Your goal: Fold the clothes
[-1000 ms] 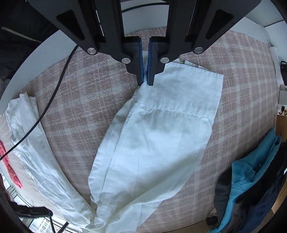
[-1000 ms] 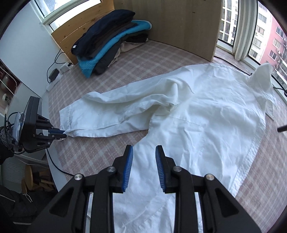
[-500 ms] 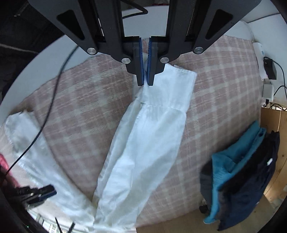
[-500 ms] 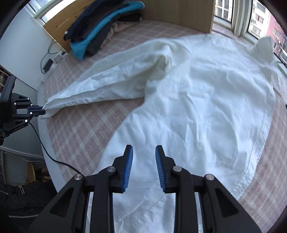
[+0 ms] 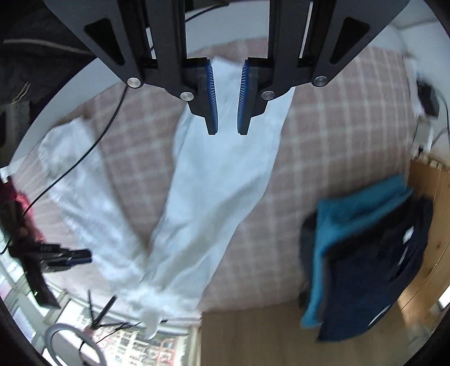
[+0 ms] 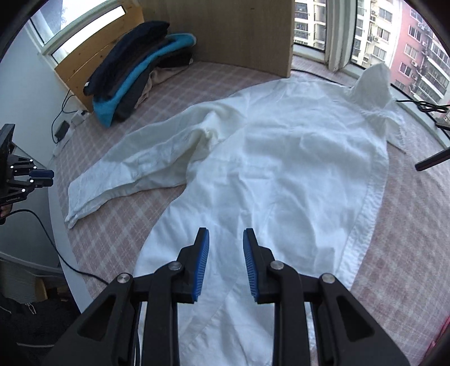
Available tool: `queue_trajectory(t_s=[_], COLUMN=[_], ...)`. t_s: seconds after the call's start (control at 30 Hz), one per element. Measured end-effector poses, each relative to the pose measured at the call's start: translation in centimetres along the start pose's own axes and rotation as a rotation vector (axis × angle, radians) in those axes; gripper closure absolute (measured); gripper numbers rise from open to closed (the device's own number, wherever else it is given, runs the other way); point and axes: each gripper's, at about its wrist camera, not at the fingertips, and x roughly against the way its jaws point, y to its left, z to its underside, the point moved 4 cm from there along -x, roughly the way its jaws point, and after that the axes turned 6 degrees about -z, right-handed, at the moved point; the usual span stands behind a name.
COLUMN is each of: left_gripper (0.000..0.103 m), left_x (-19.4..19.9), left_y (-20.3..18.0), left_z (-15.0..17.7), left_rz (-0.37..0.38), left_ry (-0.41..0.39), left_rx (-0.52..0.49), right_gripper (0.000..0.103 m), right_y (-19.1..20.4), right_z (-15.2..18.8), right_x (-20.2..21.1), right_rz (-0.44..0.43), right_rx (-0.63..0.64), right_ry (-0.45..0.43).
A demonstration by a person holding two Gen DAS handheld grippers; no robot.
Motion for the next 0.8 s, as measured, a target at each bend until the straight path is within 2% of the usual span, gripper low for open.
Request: queue_trajectory(t_s=[0.23,0.27,0.33,0.37,0.43,0.67,0.8], left_gripper=[0.087,0.09,0.087,0.088,0.089,0.089,0.089], left_x=[-3.5,-4.0,-5.6,-6.5,-8.5,-13.1,-16.2], left_y=[-4.7,-5.4,-6.5,-7.1,-8.5,-11.4,-12.0], left_z=[-14.5,-16.6,-20.0,-21.4,-23.3,-26.1,-26.8], left_rz=[0.06,0.069,0.093,0.106,0.122,0.218,0.19], left_ry=[-0.096,-0.109,-0.117,-0.114,-0.098,-0.03,0.025], left_rx=[-0.116,-0.132,-0.139,-0.137,-0.135,-0.138,-0.192], right_gripper=[0.078,0.078,0.078,0.078,0.078,0.079,0.079], right_y=[-8.2,-9.1,-10.4,-10.7,-11.3,-12.5,-13.0], right_z=[-1.4,-1.9,-2.8,-3.3,-4.3,-7.4,-8.7], right_x=[3.8,4.0,3.9,3.7,3.1,-1.6,-4.9], right_rz=[0.105,0.115,0.135,0.138,0.125,0.077,0.056], right_rx=[-0.159,-0.167,-0.172,-0.168,-0.167,-0.166,-0.146], right_ry=[-0.096,-0.102,-0.116,-0.124,-0.136,-0.137,-0.091])
